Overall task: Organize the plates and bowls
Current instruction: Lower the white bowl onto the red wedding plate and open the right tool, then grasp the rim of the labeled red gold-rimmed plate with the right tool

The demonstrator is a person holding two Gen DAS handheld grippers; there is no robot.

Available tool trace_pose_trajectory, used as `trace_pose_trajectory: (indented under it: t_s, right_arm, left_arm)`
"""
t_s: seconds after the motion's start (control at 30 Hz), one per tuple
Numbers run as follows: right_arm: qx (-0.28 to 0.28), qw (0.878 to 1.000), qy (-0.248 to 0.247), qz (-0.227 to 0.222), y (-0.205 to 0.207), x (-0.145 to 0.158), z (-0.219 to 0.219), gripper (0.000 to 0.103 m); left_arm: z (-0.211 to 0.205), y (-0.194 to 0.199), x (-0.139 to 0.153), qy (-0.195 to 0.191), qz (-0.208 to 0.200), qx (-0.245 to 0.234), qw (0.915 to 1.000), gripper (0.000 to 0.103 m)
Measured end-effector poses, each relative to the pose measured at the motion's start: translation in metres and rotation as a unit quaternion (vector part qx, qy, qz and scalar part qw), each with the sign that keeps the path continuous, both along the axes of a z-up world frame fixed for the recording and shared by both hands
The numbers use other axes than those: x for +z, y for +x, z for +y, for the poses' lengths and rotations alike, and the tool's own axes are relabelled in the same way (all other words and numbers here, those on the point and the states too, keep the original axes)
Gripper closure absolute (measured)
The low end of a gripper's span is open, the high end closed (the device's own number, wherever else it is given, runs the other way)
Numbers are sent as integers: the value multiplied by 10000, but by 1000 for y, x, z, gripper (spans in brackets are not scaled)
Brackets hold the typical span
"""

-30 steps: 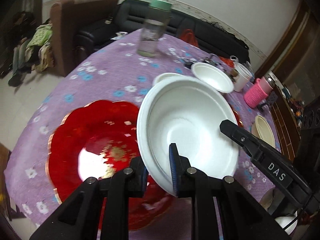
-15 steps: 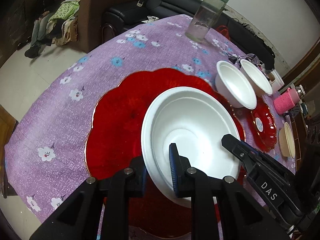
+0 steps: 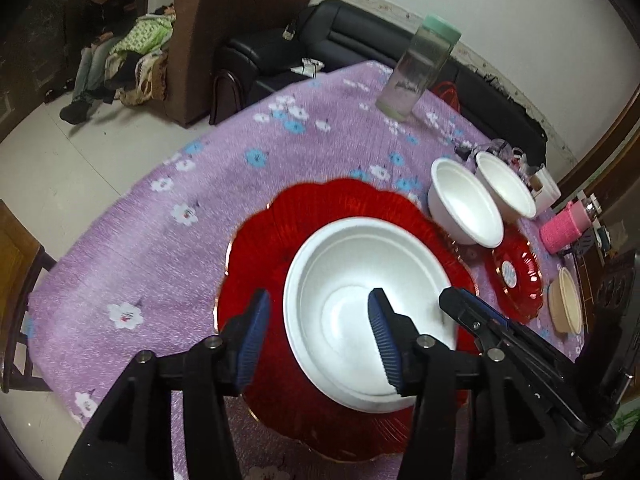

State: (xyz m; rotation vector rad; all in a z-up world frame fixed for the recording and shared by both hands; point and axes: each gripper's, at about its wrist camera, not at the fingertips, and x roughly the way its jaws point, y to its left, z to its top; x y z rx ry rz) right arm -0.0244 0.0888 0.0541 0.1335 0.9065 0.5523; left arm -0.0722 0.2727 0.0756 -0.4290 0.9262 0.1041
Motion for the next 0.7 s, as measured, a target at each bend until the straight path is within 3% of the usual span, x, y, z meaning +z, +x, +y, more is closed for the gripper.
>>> trace_pose_trajectory:
  t_s: [0.23,0.47,0.7]
  right_arm:
    - [-362,9979,313,-427,-18,32,-44,64]
    - [-1130,9914,338,-567,-26,38,-128,59]
    - [-2269,9728,454,-89,-18,8,-225,59]
  left_arm:
    - [-31,-19,41,275,-620,-198,9975,19]
    - [-100,-7,42,268,-491,-1197,9912,18]
    - [-154,1,32,317,-337,-1693,9845,18]
